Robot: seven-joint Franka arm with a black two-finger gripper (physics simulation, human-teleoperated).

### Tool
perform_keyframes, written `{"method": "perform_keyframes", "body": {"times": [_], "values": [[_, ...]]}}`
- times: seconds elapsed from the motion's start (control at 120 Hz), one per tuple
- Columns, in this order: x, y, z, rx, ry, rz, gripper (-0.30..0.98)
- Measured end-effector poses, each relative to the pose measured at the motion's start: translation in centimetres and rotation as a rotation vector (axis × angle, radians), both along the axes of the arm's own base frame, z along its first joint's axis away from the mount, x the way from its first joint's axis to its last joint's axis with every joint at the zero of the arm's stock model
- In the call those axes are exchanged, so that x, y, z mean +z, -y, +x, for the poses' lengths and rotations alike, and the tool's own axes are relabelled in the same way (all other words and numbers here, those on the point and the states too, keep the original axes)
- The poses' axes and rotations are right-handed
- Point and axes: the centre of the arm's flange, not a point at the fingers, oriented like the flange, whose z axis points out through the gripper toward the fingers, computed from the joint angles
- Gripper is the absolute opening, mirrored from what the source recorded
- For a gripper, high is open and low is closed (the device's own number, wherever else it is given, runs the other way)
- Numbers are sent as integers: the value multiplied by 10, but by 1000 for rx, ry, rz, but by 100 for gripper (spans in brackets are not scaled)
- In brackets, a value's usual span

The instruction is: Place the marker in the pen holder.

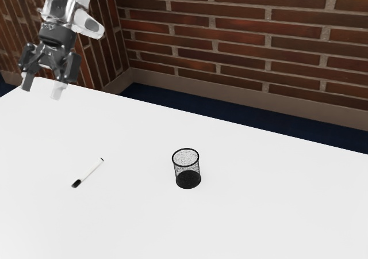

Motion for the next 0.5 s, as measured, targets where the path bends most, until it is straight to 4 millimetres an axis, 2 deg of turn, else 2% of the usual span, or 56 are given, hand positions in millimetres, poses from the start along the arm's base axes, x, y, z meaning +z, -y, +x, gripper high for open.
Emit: {"method": "perform_keyframes", "body": {"times": [0.033, 0.083, 0.217, 0.3, 0.333, 0.367, 0.408, 0.5], "values": [[-32, 0, 18, -1, 46, 7, 69], [-55, 0, 39, -2, 143, 15, 69], [-47, -1, 76, 1, 407, 37, 69], [-41, -16, 87, 27, 505, 56, 69], [-48, -25, 88, 37, 524, 62, 69], [-62, -37, 87, 47, 531, 68, 69], [-88, -55, 86, 62, 527, 73, 69], [-162, -87, 84, 62, 510, 81, 69]]}}
